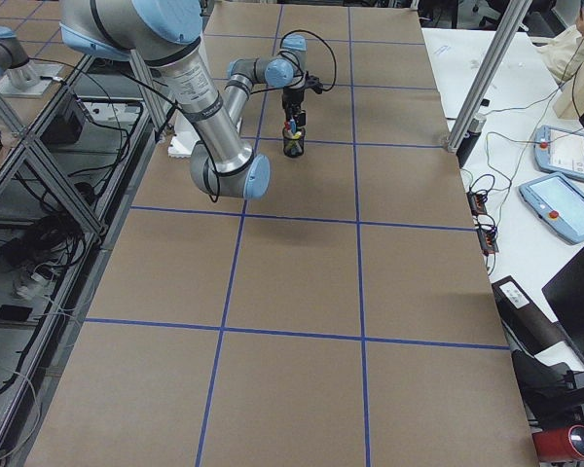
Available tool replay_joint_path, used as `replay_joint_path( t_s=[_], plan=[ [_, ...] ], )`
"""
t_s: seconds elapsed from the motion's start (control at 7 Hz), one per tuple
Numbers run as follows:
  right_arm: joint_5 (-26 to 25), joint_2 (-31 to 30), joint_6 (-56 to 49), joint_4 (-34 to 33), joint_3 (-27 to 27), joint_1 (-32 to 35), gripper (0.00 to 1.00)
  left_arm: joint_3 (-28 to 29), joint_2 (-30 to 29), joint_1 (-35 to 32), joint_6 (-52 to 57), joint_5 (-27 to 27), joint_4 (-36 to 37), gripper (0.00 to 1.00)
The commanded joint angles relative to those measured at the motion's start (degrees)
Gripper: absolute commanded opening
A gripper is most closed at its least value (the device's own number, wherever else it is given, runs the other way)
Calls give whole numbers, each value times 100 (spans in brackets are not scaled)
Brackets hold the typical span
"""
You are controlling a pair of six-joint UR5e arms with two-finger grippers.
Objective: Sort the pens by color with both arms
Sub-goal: 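Adjust the right gripper and close it on the blue marker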
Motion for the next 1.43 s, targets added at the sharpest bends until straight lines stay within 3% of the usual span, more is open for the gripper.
replay_joint_path(
  t_s=[0.0,0.43,1.29],
  plan=[
    [20,6,0,-6,46,4,88,0,0,0,0,0,0,100],
    [11,15,9,-15,37,21,71,0,0,0,0,0,0,100],
    [20,67,9,-33,37,92,63,-9,0,0,0,-9,0,100]
  ],
)
